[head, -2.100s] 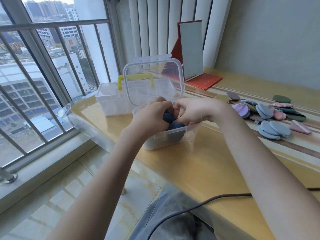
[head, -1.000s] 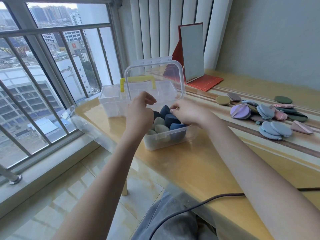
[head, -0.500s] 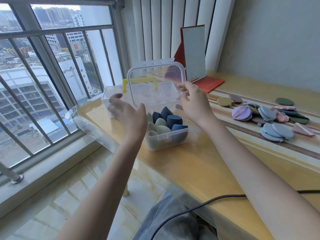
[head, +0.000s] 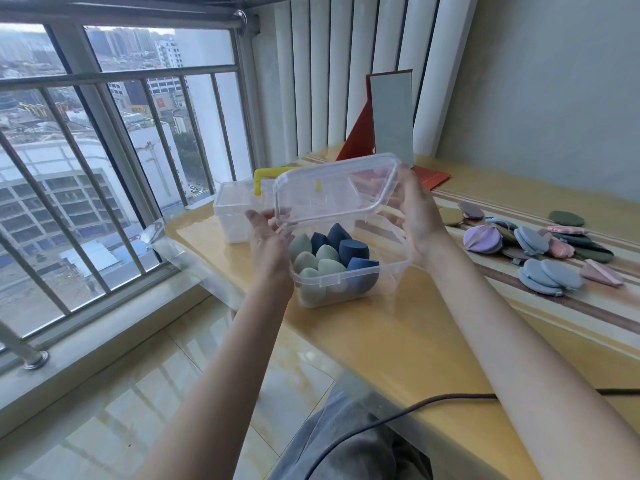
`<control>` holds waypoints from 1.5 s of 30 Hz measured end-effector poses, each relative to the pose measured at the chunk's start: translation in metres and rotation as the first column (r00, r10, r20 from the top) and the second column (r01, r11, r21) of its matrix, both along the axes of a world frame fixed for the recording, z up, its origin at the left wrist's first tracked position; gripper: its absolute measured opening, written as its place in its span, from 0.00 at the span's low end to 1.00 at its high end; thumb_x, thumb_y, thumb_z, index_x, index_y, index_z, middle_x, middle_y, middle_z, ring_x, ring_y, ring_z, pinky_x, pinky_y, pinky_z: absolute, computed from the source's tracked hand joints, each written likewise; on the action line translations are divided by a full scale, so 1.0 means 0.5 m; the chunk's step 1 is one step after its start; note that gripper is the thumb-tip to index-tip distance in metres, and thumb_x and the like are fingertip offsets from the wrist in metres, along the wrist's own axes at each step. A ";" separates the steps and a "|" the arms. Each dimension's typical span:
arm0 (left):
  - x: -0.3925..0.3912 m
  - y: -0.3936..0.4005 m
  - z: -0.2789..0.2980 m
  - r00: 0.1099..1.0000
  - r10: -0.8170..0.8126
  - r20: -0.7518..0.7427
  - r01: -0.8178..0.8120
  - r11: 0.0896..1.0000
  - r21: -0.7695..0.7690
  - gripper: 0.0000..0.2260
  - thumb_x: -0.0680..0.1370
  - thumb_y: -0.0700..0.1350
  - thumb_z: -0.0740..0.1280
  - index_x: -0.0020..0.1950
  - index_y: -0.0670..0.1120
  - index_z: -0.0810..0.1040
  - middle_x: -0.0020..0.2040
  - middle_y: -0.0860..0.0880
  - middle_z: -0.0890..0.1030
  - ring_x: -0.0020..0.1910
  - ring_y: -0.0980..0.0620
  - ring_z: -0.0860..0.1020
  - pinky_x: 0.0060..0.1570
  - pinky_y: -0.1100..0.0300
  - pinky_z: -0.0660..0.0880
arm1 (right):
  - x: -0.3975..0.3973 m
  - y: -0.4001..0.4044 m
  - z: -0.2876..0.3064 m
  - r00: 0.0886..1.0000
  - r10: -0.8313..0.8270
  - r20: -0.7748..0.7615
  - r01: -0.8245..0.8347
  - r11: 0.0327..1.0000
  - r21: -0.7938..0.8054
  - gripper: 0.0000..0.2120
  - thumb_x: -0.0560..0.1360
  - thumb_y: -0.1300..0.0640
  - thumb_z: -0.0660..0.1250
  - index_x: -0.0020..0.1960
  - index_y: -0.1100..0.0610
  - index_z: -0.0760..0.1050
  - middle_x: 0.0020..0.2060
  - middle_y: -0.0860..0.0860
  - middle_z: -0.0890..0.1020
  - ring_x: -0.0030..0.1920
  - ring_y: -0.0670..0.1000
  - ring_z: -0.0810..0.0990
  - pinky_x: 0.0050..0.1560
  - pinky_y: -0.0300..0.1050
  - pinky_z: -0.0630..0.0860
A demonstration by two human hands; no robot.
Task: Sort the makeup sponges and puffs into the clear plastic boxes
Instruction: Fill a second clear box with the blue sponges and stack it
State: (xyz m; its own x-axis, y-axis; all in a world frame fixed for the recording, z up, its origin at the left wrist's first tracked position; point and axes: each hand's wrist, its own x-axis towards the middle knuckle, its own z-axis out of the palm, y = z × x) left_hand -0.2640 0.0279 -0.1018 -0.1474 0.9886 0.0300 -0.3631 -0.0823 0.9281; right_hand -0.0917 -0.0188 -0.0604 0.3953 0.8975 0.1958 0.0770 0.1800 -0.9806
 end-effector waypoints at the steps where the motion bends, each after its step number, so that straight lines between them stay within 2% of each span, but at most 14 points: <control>1: -0.002 0.001 0.000 0.999 -0.020 0.039 0.022 0.999 -0.036 0.25 0.83 0.57 0.44 0.50 0.43 0.75 0.46 0.49 0.80 0.44 0.53 0.78 0.53 0.60 0.74 | 0.006 -0.009 0.000 0.997 -0.001 -0.081 0.001 1.000 -0.003 0.23 0.81 0.43 0.49 0.53 0.53 0.80 0.54 0.49 0.83 0.57 0.49 0.78 0.51 0.46 0.73; 3: -0.006 0.001 -0.002 0.984 -0.089 0.154 0.102 0.992 -0.079 0.26 0.83 0.57 0.47 0.38 0.48 0.78 0.42 0.48 0.80 0.45 0.50 0.77 0.53 0.56 0.73 | 0.023 -0.024 -0.007 0.989 0.019 -0.144 -0.026 0.999 -0.042 0.27 0.79 0.43 0.49 0.41 0.53 0.83 0.53 0.48 0.84 0.57 0.49 0.77 0.51 0.49 0.71; 4: -0.007 -0.002 -0.005 0.976 -0.119 0.184 0.135 0.988 -0.077 0.27 0.83 0.57 0.49 0.31 0.49 0.78 0.42 0.48 0.79 0.46 0.48 0.76 0.54 0.53 0.73 | 0.025 -0.032 -0.011 0.996 0.035 -0.087 -0.041 0.997 -0.069 0.27 0.78 0.43 0.50 0.37 0.54 0.84 0.54 0.47 0.83 0.59 0.50 0.76 0.52 0.50 0.70; 7: -0.012 -0.004 -0.012 0.942 -0.249 0.227 0.269 0.961 -0.062 0.26 0.80 0.54 0.56 0.23 0.49 0.74 0.42 0.47 0.78 0.51 0.45 0.75 0.60 0.48 0.71 | 0.029 -0.051 -0.039 0.993 0.096 0.069 -0.088 0.990 -0.115 0.13 0.78 0.55 0.62 0.41 0.51 0.84 0.54 0.46 0.82 0.61 0.51 0.76 0.52 0.42 0.74; 11: -0.036 -0.018 -0.017 0.876 -0.468 0.118 0.471 0.882 0.006 0.07 0.74 0.45 0.68 0.37 0.47 0.73 0.40 0.48 0.77 0.43 0.46 0.76 0.41 0.56 0.74 | 0.025 -0.075 -0.070 0.971 0.133 0.201 -0.129 0.991 -0.036 0.14 0.79 0.60 0.65 0.57 0.43 0.77 0.62 0.42 0.77 0.67 0.44 0.71 0.60 0.39 0.69; 15: -0.059 -0.044 -0.026 0.815 -0.572 -0.091 0.578 0.814 0.060 0.17 0.70 0.38 0.72 0.55 0.50 0.73 0.49 0.44 0.79 0.44 0.46 0.79 0.35 0.59 0.76 | 0.002 -0.087 -0.066 0.946 0.022 0.324 -0.007 0.999 -0.046 0.11 0.80 0.60 0.62 0.55 0.46 0.78 0.55 0.35 0.76 0.66 0.43 0.69 0.61 0.41 0.65; 18: -0.057 -0.052 -0.020 0.843 -0.518 -0.141 0.530 0.847 0.055 0.10 0.74 0.39 0.70 0.53 0.48 0.78 0.49 0.44 0.78 0.45 0.47 0.78 0.42 0.55 0.76 | -0.015 -0.100 -0.068 0.954 0.015 0.299 0.005 0.998 -0.067 0.11 0.82 0.60 0.58 0.54 0.50 0.78 0.60 0.43 0.74 0.64 0.43 0.67 0.61 0.40 0.63; 21: -0.048 -0.063 -0.025 0.913 -0.389 -0.122 0.401 0.912 0.088 0.03 0.73 0.45 0.70 0.45 0.50 0.82 0.47 0.47 0.78 0.50 0.46 0.76 0.50 0.50 0.72 | -0.029 -0.113 -0.083 0.970 -0.023 0.240 0.036 0.998 -0.048 0.07 0.79 0.57 0.64 0.53 0.50 0.80 0.71 0.46 0.68 0.72 0.45 0.63 0.63 0.40 0.61; 25: -0.035 -0.081 -0.031 0.914 -0.389 -0.117 0.400 0.912 0.092 0.12 0.74 0.58 0.66 0.46 0.51 0.80 0.54 0.51 0.78 0.60 0.48 0.74 0.60 0.48 0.72 | -0.028 -0.147 -0.090 0.954 -0.024 0.298 0.044 0.997 -0.061 0.19 0.70 0.46 0.74 0.59 0.50 0.77 0.66 0.46 0.73 0.68 0.47 0.69 0.56 0.37 0.69; 28: -0.020 -0.089 -0.028 0.779 -0.589 -0.216 0.622 0.770 0.145 0.25 0.65 0.59 0.70 0.58 0.51 0.73 0.60 0.49 0.73 0.58 0.51 0.74 0.51 0.60 0.75 | 0.009 -0.186 -0.090 0.909 0.027 0.416 0.011 0.996 -0.090 0.32 0.64 0.43 0.75 0.65 0.47 0.72 0.67 0.45 0.69 0.67 0.44 0.65 0.60 0.40 0.66; 31: 0.000 -0.086 -0.032 0.643 -0.637 -0.425 0.748 0.640 0.173 0.34 0.59 0.53 0.76 0.61 0.51 0.67 0.61 0.47 0.70 0.56 0.54 0.75 0.48 0.65 0.75 | 0.043 -0.207 -0.097 0.889 -0.027 0.457 0.074 0.994 -0.085 0.36 0.60 0.43 0.77 0.66 0.45 0.72 0.67 0.43 0.70 0.67 0.44 0.66 0.65 0.44 0.67; 37: 0.008 -0.074 -0.039 0.619 -0.566 -0.545 0.753 0.624 0.208 0.37 0.56 0.51 0.79 0.60 0.51 0.65 0.56 0.52 0.70 0.49 0.63 0.77 0.46 0.66 0.76 | 0.054 -0.195 -0.105 0.869 -0.107 0.482 0.151 0.987 -0.054 0.34 0.62 0.49 0.80 0.66 0.46 0.73 0.74 0.48 0.62 0.74 0.45 0.59 0.70 0.39 0.57; 42: 0.010 -0.069 -0.043 0.632 -0.530 -0.565 0.729 0.655 0.201 0.41 0.56 0.52 0.79 0.64 0.49 0.65 0.59 0.49 0.72 0.57 0.52 0.76 0.53 0.60 0.78 | 0.051 -0.190 -0.112 0.857 -0.156 0.491 0.195 0.980 -0.029 0.32 0.64 0.49 0.79 0.65 0.44 0.74 0.76 0.50 0.61 0.76 0.47 0.57 0.72 0.40 0.56; 45: 0.018 -0.071 -0.044 0.653 -0.508 -0.561 0.697 0.693 0.184 0.50 0.56 0.52 0.81 0.73 0.50 0.59 0.63 0.52 0.71 0.62 0.53 0.75 0.61 0.55 0.75 | 0.053 -0.188 -0.113 0.864 -0.155 0.478 0.186 0.982 -0.018 0.27 0.65 0.44 0.77 0.61 0.39 0.74 0.75 0.50 0.64 0.75 0.47 0.60 0.74 0.47 0.60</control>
State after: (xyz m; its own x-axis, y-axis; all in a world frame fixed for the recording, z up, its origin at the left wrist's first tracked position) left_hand -0.2551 -0.0074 -0.1238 0.6015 0.7448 0.2890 -0.0201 -0.3474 0.9375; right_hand -0.0653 -0.1129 -0.1171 0.4169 0.8409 0.3450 0.5582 0.0627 -0.8273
